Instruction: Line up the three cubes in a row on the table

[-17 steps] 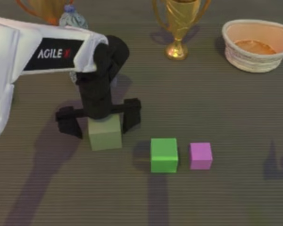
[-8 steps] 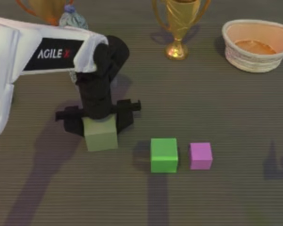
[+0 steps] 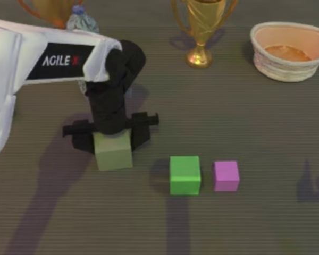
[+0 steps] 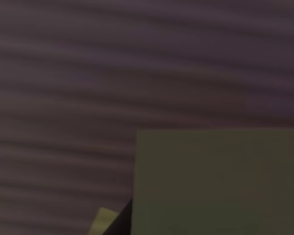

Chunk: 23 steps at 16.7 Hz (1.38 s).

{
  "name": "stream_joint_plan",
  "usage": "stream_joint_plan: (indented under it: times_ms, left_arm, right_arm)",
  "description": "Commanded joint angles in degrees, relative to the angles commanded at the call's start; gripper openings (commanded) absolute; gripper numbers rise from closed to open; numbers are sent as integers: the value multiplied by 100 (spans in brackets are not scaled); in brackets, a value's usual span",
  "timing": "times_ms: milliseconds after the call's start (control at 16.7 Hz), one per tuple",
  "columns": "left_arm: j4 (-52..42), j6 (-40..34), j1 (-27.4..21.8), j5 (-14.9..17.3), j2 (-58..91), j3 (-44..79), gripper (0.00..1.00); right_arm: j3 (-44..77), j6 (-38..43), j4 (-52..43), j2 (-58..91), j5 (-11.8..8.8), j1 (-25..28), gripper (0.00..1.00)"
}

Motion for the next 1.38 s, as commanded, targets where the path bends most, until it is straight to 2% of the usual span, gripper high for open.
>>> stream_joint_plan:
  times_ms: [360, 780, 1020, 1200, 1380]
  left_arm:
    - [-45, 17, 10, -17, -53, 20, 0]
    - [-1252, -2, 109, -22, -519, 722, 0]
    - [-1351, 6, 117, -22, -586, 791, 0]
    - [-1338, 21, 24, -25, -660, 689, 0]
    - [-1349, 75, -281, -23, -1069, 291, 0]
  right_arm:
    - [0, 0, 0, 0, 0, 0, 100]
    - [0, 0, 0, 0, 0, 0, 100]
    - [0, 0, 0, 0, 0, 0, 100]
    - [0, 0, 0, 0, 0, 0, 100]
    - [0, 0, 0, 0, 0, 0, 100]
